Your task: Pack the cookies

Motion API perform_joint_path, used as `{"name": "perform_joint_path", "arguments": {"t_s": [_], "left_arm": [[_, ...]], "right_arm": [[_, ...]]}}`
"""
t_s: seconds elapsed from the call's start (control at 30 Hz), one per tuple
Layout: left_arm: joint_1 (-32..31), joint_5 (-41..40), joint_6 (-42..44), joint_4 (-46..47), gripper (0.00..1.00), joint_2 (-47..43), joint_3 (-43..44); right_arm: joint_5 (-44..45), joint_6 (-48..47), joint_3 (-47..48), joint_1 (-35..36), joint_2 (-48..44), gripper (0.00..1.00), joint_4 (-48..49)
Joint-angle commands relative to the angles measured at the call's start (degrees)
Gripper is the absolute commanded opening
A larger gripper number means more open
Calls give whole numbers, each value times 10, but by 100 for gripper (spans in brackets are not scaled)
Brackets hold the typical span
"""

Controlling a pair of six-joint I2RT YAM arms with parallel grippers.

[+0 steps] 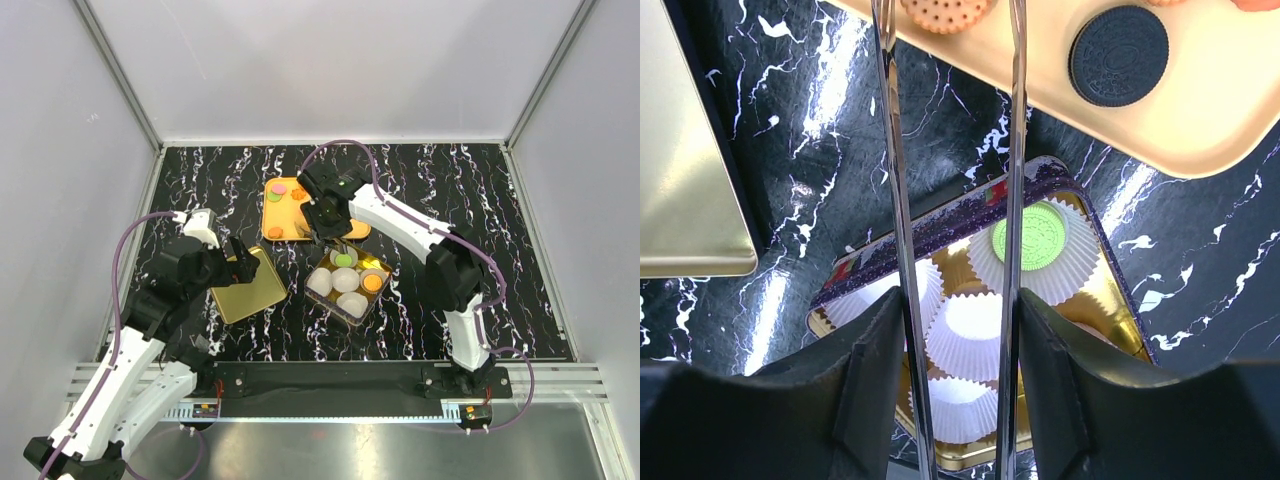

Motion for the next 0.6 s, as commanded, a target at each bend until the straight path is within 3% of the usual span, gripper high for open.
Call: {"name": "perform_joint_path", "arguments": {"t_s": [0.0,0.57], "left_arm": [[-3,-15,-3,5,99,-8,-1],[-4,-17,-3,5,99,-4,-1]], "right_arm": [[5,-7,11,-4,-4,52,6],[15,-25,75,-42,-33,44,-20]]}}
